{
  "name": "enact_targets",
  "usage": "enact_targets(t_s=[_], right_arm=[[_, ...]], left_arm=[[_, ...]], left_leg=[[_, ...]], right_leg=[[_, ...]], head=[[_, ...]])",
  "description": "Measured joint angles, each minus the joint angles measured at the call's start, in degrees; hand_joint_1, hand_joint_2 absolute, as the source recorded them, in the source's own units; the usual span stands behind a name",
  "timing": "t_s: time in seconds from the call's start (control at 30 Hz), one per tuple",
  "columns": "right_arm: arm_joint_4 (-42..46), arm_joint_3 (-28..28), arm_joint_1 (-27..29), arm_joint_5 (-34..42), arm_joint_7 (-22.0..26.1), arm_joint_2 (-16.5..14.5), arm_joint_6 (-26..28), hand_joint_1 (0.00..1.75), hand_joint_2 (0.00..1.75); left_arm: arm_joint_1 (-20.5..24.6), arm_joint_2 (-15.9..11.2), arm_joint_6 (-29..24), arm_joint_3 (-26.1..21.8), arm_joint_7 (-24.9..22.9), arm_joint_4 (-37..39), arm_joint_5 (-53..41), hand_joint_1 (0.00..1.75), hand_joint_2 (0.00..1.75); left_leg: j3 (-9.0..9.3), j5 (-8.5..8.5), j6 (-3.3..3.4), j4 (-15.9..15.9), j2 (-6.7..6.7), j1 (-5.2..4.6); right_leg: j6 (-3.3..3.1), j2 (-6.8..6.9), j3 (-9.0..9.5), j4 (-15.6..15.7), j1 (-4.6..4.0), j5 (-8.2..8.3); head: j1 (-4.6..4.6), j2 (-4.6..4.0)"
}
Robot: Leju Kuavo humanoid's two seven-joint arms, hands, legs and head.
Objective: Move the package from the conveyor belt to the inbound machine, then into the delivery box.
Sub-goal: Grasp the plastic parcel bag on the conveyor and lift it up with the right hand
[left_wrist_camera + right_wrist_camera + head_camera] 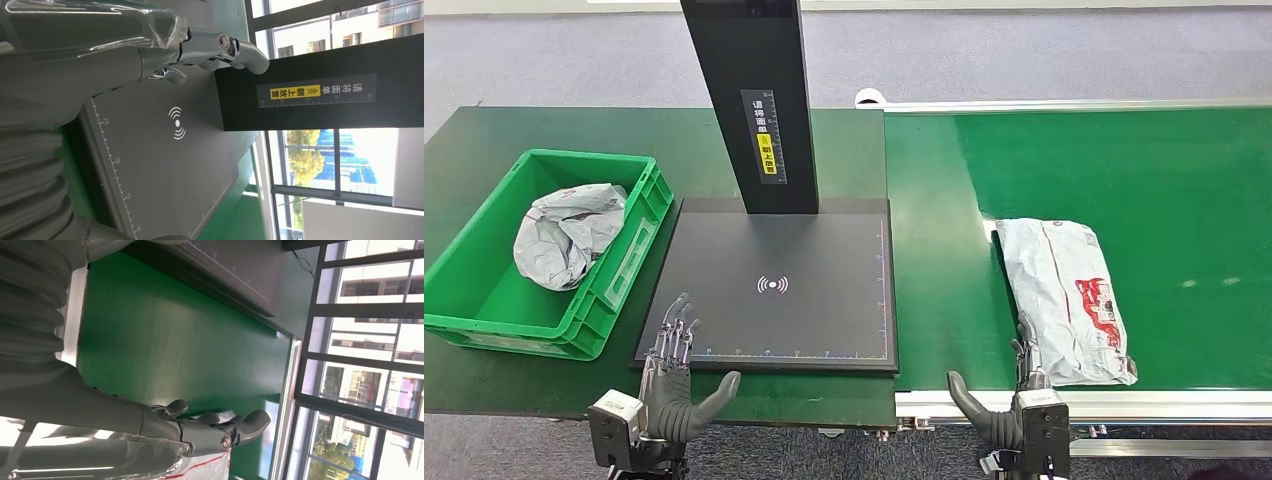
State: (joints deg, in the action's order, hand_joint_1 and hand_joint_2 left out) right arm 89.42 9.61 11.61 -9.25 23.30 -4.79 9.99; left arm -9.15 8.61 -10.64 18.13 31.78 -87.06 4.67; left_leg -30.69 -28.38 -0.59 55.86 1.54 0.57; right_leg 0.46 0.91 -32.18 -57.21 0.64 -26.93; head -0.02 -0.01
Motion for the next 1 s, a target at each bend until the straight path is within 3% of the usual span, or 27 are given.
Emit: enact_targets(t_s=[0.4, 0.57, 0.7, 0.83, 1.0], right_arm=[[-0.8, -1.9, -2.2, -6.8, -2.0, 0.1, 3.7, 0.00, 1.75], [-3.5, -4.6, -6.0, -15.4, -9.7, 1.2, 6.6, 0.00, 1.75], [-16.9, -11.3, -17.3, -17.7, -16.4, 5.4, 2.5, 0.00, 1.75], [-34.3, -16.2, -28.8, -17.5, -15.7, 10.1, -0.7, 0.00, 1.75], [-45.0, -18.2, -34.1, -17.7, -15.3, 12.1, -1.0, 0.00, 1.75]], left_arm=[[0.1, 0.0, -0.6, 0.1, 0.5, 0.2, 0.3, 0.00, 1.75], [0.2, -0.2, -1.2, 0.3, 0.6, 0.2, 1.3, 0.00, 1.75], [1.1, -0.6, -0.8, 0.8, 0.6, 0.8, 2.6, 0.00, 1.75], [2.3, -0.7, 0.1, 1.1, 0.2, 1.5, 2.7, 0.00, 1.75], [2.8, -0.7, 0.4, 1.1, 0.1, 2.1, 2.7, 0.00, 1.75]], left_leg=[[0.01, 0.00, 0.00, 0.0, 0.00, 0.00], [-0.01, 0.01, 0.01, 0.0, 0.07, 0.00], [-0.02, 0.11, 0.17, 0.1, 0.03, -0.06], [-0.05, 0.19, 0.27, 0.2, -0.14, -0.10], [-0.10, 0.19, 0.27, 0.2, -0.15, -0.08]], right_leg=[[0.00, 0.00, 0.00, 0.0, 0.00, 0.00], [0.01, -0.02, 0.01, 0.0, 0.01, 0.03], [0.16, -0.01, 0.03, 0.0, 0.08, 0.17], [0.27, 0.09, 0.05, 0.0, 0.13, 0.28], [0.27, 0.09, 0.00, 0.0, 0.10, 0.27]], head=[[0.01, 0.00], [0.00, 0.01], [0.00, 0.00], [0.02, 0.01], [-0.01, 0.00]])
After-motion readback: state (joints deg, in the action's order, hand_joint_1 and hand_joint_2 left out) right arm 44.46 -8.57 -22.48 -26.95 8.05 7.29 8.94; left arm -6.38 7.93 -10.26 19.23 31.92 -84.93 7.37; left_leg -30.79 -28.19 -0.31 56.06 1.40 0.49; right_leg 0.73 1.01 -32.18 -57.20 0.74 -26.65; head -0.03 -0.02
